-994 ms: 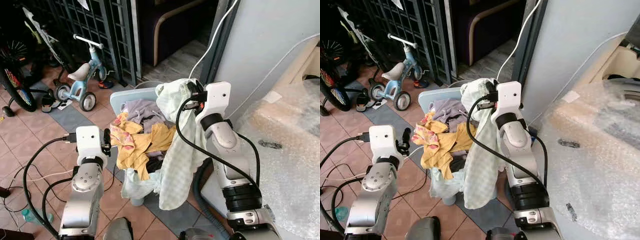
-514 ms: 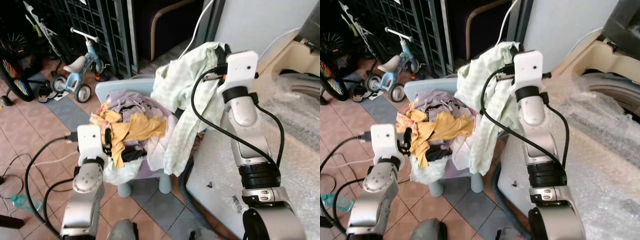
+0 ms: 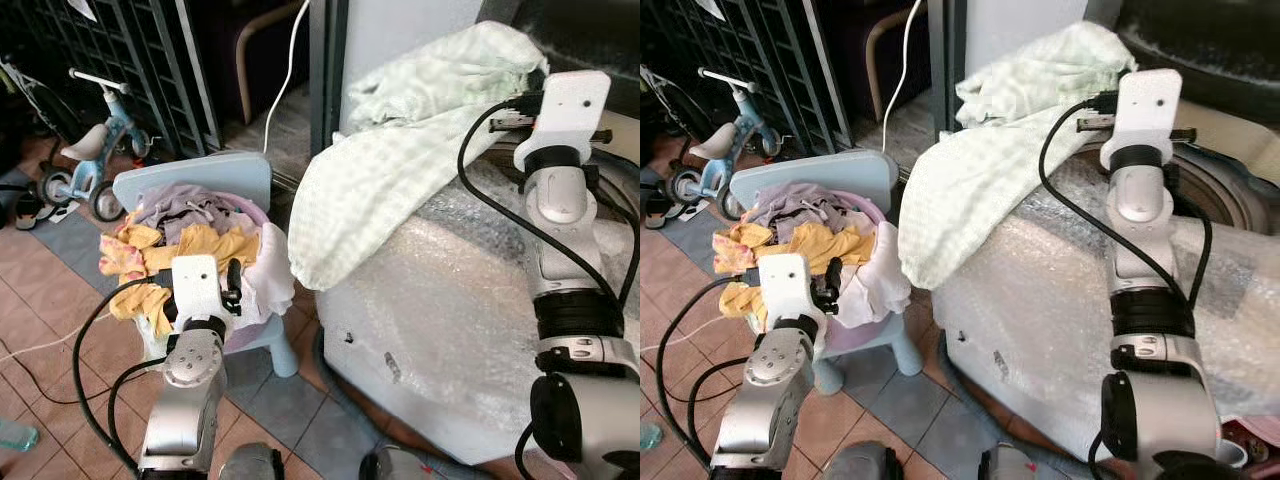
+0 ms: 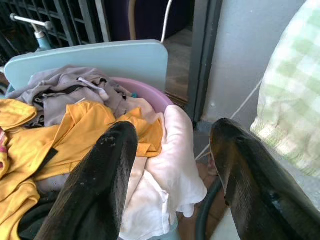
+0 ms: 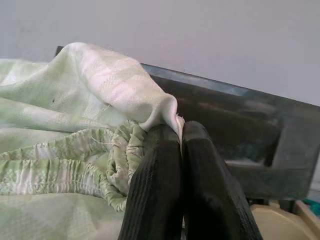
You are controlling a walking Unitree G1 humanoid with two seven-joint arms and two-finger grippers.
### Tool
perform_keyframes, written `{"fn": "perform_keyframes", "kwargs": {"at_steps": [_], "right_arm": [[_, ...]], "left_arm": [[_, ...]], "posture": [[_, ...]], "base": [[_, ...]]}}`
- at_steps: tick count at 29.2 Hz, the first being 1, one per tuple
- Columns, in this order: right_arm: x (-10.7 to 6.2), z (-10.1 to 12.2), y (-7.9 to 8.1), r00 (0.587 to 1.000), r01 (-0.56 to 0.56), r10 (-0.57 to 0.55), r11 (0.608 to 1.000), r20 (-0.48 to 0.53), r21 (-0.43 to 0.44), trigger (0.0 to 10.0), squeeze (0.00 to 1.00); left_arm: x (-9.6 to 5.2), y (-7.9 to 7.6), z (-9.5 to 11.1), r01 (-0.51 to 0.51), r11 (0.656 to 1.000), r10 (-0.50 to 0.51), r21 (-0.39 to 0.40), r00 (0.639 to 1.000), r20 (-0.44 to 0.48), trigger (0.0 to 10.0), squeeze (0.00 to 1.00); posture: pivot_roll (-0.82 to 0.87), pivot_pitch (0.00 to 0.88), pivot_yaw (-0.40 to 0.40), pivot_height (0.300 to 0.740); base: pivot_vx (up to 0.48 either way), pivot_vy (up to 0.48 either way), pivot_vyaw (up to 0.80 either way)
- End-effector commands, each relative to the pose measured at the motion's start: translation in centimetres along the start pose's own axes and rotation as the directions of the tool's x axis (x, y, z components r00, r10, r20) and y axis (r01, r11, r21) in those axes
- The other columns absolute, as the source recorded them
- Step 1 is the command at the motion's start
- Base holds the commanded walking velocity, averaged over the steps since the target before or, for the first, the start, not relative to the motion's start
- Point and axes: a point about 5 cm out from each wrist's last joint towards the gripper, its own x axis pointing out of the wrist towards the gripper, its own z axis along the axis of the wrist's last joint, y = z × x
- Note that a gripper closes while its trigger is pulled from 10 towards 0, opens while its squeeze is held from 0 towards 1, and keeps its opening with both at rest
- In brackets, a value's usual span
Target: Clothes washing
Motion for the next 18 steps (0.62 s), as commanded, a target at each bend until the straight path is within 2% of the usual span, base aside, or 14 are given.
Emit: {"fn": "perform_keyframes", "kwargs": {"at_steps": [1,3,4,5,9,12,16,17,18], "right_arm": [[0.9,0.9,-1.7,0.995,0.1,-0.1,0.995,0.023,0.004,10.0,0.0],[1.1,0.5,-3.1,0.984,0.179,-0.179,0.984,-0.007,-0.011,10.0,0.0],[1.1,0.5,-3.1,0.984,0.179,-0.179,0.984,-0.007,-0.011,10.0,0.0],[1.2,0.2,-3.9,0.975,0.22,-0.221,0.975,-0.027,-0.022,10.0,0.0],[1.3,-0.9,-4.7,0.963,0.251,-0.251,0.968,-0.095,-0.011,10.0,0.0],[1.1,-1.5,-3.6,0.972,0.203,-0.197,0.979,-0.129,0.033,10.0,0.0],[1.0,-1.8,-2.5,0.98,0.142,-0.133,0.989,-0.148,0.051,10.0,0.0],[0.9,-1.9,-1.9,0.983,0.113,-0.102,0.991,-0.152,0.065,10.0,0.0],[0.6,-2.1,-0.8,0.986,0.048,-0.028,0.992,-0.165,0.117,10.0,0.0]], "left_arm": [[0.0,0.3,0.1,-0.011,1.0,0.011,0.002,1.0,0.008,10.0,0.0],[0.0,0.3,0.1,-0.01,1.0,0.01,0.002,1.0,0.009,10.0,0.0],[0.0,0.3,0.1,-0.01,1.0,0.01,0.002,1.0,0.009,10.0,0.0],[0.0,0.3,0.1,-0.01,1.0,0.01,0.001,1.0,0.009,10.0,0.0],[0.0,0.2,0.1,-0.01,1.0,0.01,0.001,1.0,0.008,10.0,0.0],[0.1,0.3,0.1,-0.009,1.0,0.009,0.002,1.0,0.008,10.0,0.0],[0.1,0.3,0.1,-0.008,1.0,0.008,0.003,1.0,0.009,10.0,0.0],[0.1,0.3,0.1,-0.007,1.0,0.007,0.003,1.0,0.008,10.0,0.0],[0.1,0.2,0.1,-0.006,1.0,0.006,0.004,1.0,0.008,10.0,0.0]], "posture": [[0.04,0.049,0.029,0.74],[0.04,0.05,0.028,0.74],[0.04,0.05,0.028,0.74],[0.03,0.05,0.028,0.74],[0.04,0.051,0.028,0.74],[0.03,0.051,0.029,0.74],[0.03,0.05,0.031,0.74],[0.03,0.05,0.031,0.74],[0.03,0.05,0.032,0.74]], "base": [[0.0,0.0,-0.8],[0.0,0.0,-0.8],[0.0,0.0,-0.8],[0.0,0.0,-0.8],[0.0,0.0,0.0],[0.0,0.0,-0.43],[0.0,0.0,0.0],[0.0,0.0,0.0],[0.0,0.0,0.0]]}}
